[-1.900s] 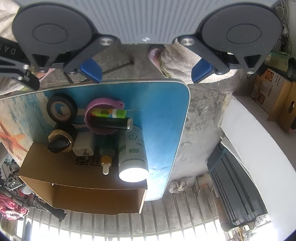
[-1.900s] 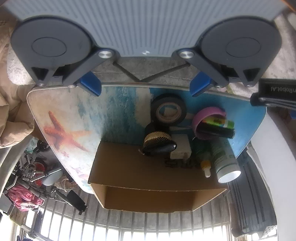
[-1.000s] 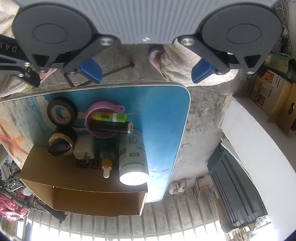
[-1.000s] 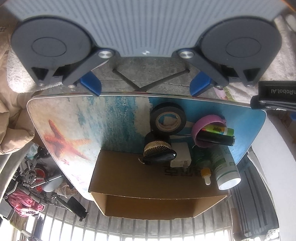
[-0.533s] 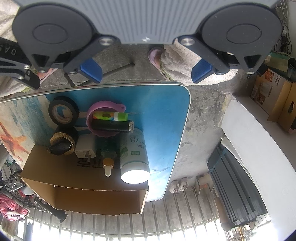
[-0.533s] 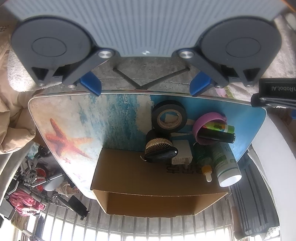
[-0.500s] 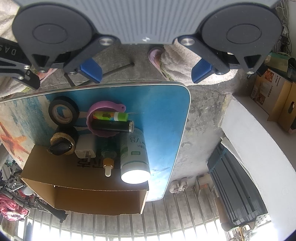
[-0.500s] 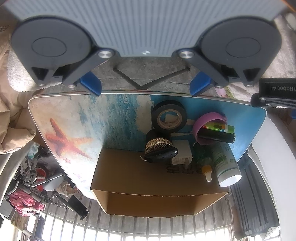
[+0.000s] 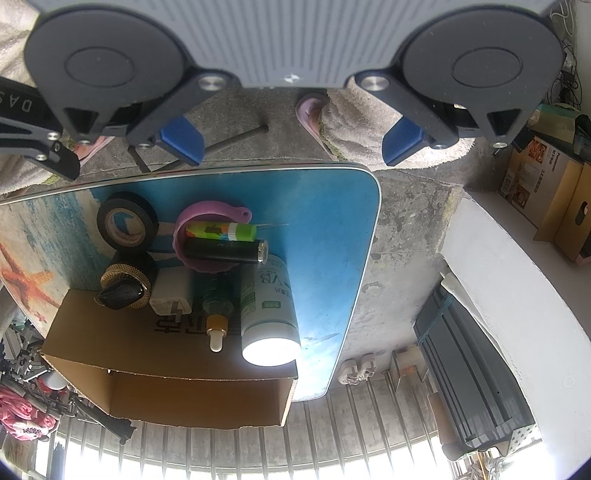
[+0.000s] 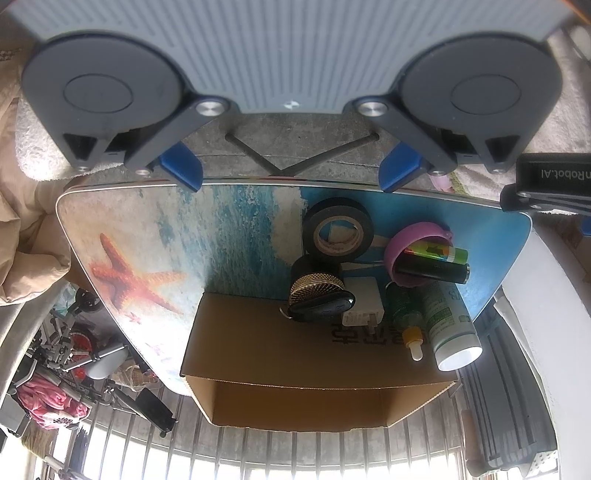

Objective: Organize rigid objects

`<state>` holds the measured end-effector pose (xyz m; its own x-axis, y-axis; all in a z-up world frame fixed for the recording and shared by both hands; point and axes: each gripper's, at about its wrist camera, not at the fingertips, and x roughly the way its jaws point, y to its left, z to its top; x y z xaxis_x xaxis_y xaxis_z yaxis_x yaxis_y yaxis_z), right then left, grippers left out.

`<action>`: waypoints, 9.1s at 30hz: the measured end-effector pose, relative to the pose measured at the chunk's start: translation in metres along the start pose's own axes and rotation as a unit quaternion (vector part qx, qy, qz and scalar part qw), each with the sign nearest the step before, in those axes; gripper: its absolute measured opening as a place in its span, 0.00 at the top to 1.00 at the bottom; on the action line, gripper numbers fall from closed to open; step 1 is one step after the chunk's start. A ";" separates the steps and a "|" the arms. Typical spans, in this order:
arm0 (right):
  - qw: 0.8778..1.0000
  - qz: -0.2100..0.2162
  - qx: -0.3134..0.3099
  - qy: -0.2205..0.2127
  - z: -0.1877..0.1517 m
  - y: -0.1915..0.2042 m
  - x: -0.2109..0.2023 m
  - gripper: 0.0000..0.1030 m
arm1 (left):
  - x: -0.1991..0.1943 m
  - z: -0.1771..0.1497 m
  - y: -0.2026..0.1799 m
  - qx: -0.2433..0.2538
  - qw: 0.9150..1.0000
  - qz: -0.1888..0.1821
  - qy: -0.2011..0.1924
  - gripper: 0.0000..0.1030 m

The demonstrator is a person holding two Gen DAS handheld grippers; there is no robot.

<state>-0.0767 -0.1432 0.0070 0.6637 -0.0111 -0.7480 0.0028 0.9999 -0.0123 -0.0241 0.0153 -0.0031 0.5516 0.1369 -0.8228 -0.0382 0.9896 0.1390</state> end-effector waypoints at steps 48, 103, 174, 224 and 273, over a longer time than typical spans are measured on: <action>0.958 0.256 0.078 -0.106 0.070 -0.119 0.087 0.05 | 0.042 0.050 -0.115 0.184 0.970 -0.096 -0.127 0.12; 0.933 0.312 0.162 -0.072 0.073 -0.100 0.129 0.76 | 0.062 0.074 -0.110 0.116 0.971 -0.158 -0.136 0.64; 0.922 0.359 0.140 0.017 0.259 -0.162 0.120 0.25 | 0.005 0.152 -0.033 0.004 0.962 -0.206 -0.178 0.35; 0.964 0.251 0.027 0.080 0.056 -0.070 0.132 0.84 | 0.086 0.017 -0.101 0.163 0.970 -0.182 -0.014 0.40; 0.943 0.332 -0.029 0.018 0.289 -0.038 0.127 0.83 | 0.045 0.216 -0.036 0.108 0.984 -0.115 -0.082 0.41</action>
<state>0.2238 -0.1808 0.1049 0.4800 0.6154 -0.6252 -0.4451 0.7850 0.4310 0.1826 -0.0244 0.0739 0.6519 -0.1162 -0.7494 0.2722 0.9582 0.0882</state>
